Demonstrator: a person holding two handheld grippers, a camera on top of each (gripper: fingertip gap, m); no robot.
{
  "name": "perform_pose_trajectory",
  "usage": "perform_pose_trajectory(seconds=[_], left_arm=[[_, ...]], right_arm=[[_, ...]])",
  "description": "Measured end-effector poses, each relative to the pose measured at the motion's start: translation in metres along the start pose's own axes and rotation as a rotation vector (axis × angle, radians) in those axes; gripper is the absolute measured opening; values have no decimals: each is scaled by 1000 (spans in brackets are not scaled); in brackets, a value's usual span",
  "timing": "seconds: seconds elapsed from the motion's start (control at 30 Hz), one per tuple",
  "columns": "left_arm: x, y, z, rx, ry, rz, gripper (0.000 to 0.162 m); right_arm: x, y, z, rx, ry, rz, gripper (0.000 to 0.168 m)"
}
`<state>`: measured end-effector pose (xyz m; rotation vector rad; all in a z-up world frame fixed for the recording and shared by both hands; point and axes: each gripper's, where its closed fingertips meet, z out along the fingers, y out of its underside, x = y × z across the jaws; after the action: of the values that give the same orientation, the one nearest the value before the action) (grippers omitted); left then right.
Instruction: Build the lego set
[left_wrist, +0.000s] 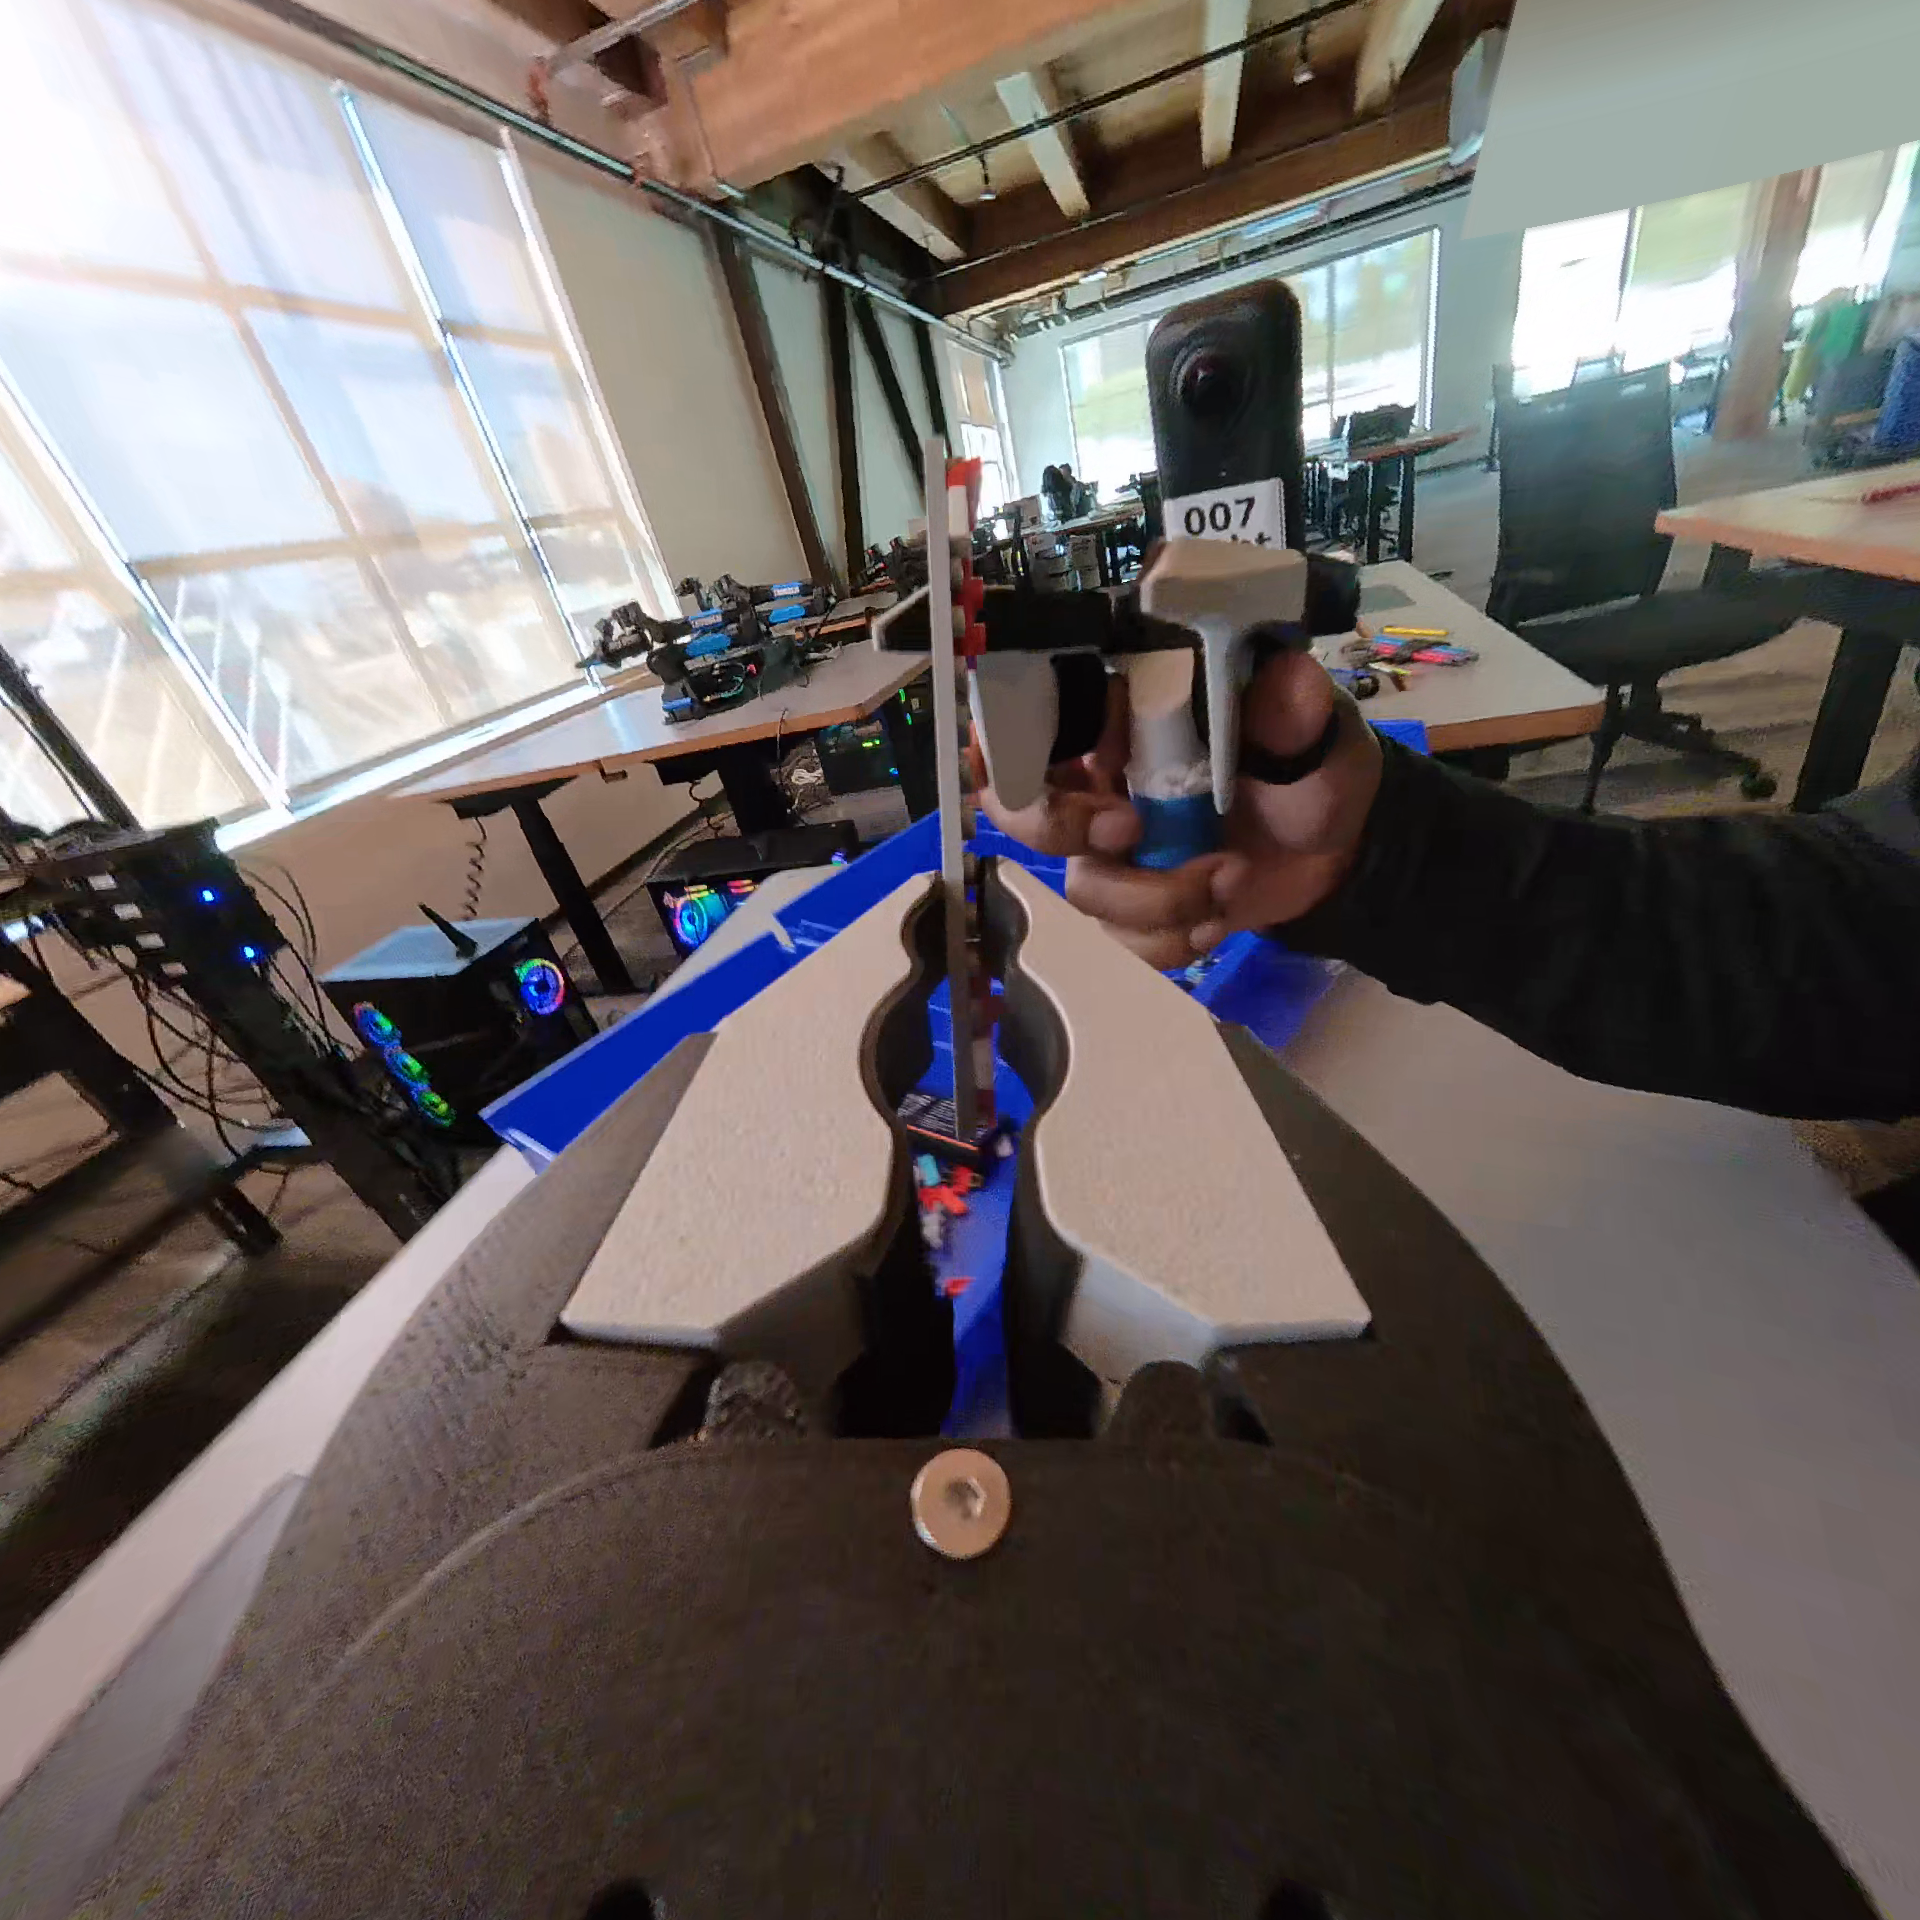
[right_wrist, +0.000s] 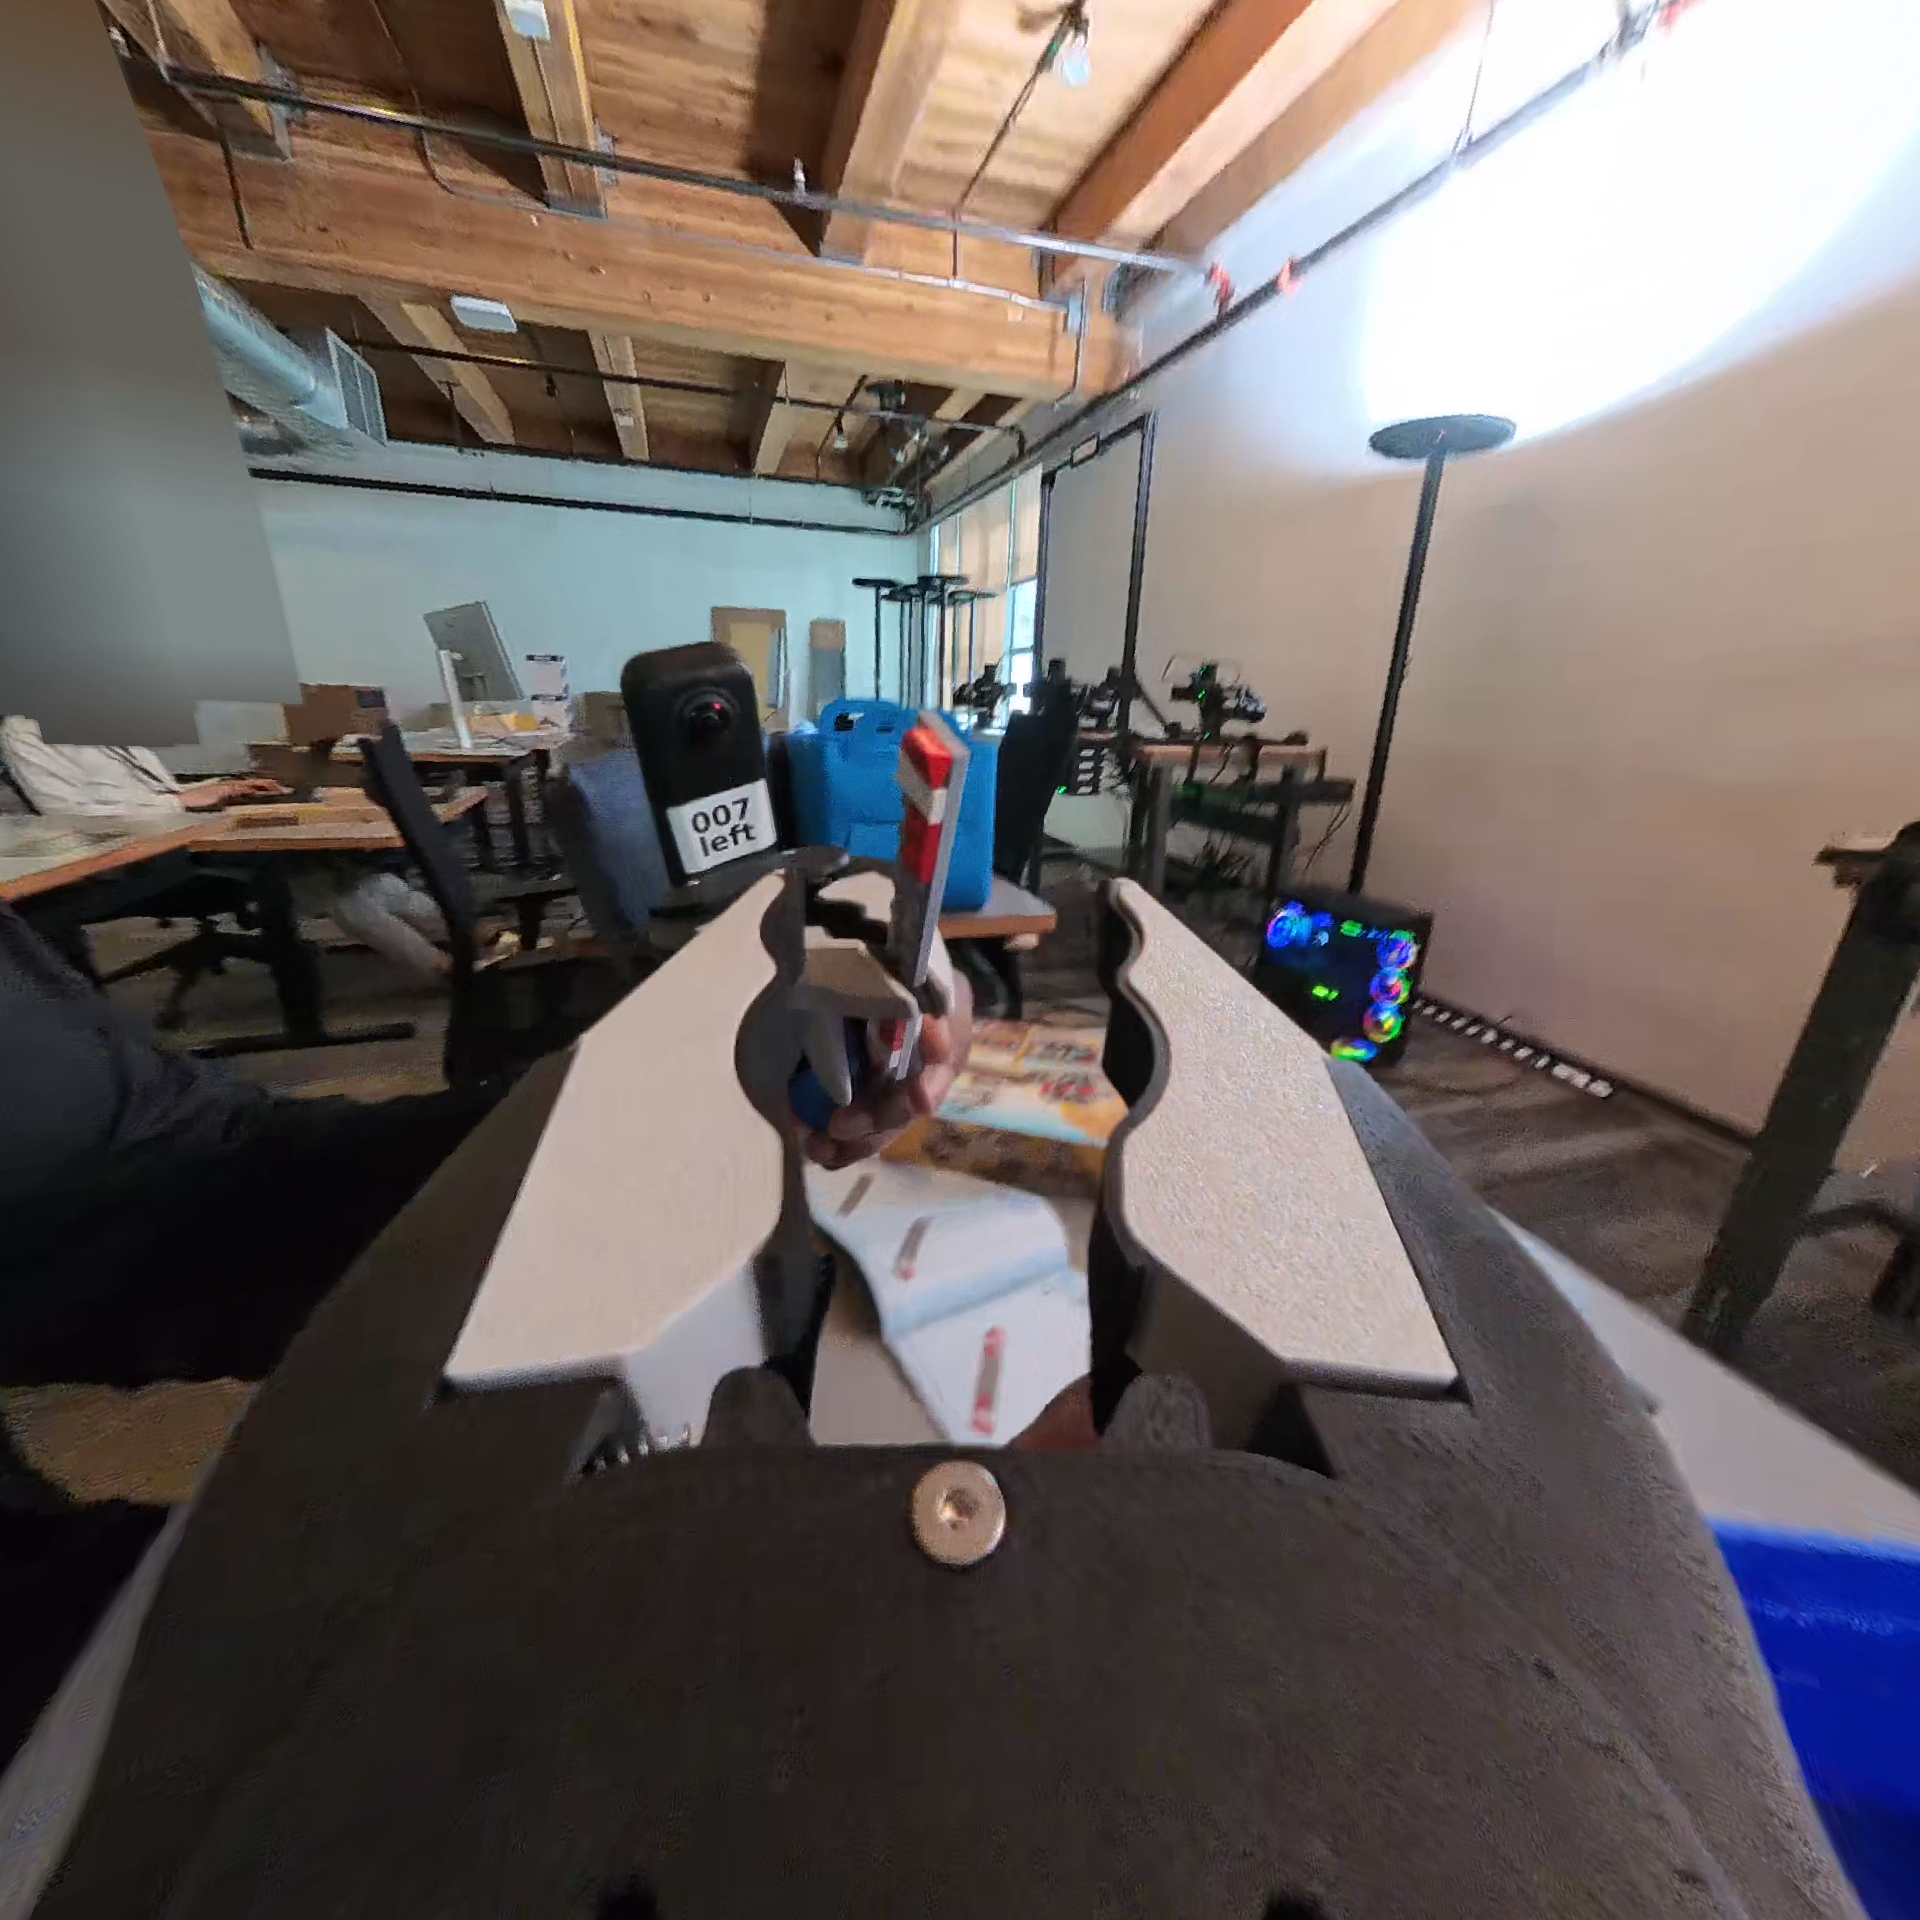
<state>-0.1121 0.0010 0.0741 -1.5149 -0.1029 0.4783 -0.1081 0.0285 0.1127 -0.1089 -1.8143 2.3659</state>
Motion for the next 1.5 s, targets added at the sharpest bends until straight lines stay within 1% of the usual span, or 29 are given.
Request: perform_pose_trajectory(seconds=[0.13, 0.23, 0.33, 0.4, 0.53, 0.6, 0.67, 0.77, 0.87, 0.97, 1.03, 1.13, 1.27, 1.4, 1.5], left_arm=[[-31, -4, 1, 12, 18, 26, 5], [-46, -2, -2, 48, 19, -14, 5], [-55, -4, -2, 69, 41, -62, 4], [-55, -7, -4, 64, 41, -63, 5], [-51, -4, -9, -3, 16, -21, 4], [-46, -8, -10, -15, 23, -34, 4], [-45, -9, -9, -56, 3, -75, 4], [-41, -8, -7, -115, -26, -97, 4], [-33, -12, -6, -115, -8, -109, 4], [-29, -14, -8, -104, 4, -116, 4], [-28, -15, -10, -95, 15, -140, 4], [-31, -17, -12, -106, -8, -168, 4], [-35, -17, -12, -134, -56, -179, 4], [-34, -12, -9, -148, -47, -179, 4], [-28, -13, -7, -125, 0, -188, 4]], right_arm=[[26, -18, 14, 64, 44, -124, 46], [37, -21, 26, 129, 42, -126, 41], [46, -15, 42, 116, 43, -130, 39], [45, -16, 47, 121, 41, -130, 39], [32, -28, 46, 161, 19, -125, 36], [28, -34, 42, 158, 36, -174, 31], [28, -38, 38, 139, 76, -248, 22], [33, -37, 35, 87, 117, -293, 19], [35, -39, 33, 91, 121, -281, 19], [29, -42, 35, 128, 60, -226, 19], [26, -37, 40, 115, 40, -214, 18], [32, -30, 42, 67, 87, -294, 12], [35, -35, 39, 36, 170, -398, 13], [35, -40, 38, 70, 135, -332, 15], [34, -49, 33, 140, 59, -180, 19]])
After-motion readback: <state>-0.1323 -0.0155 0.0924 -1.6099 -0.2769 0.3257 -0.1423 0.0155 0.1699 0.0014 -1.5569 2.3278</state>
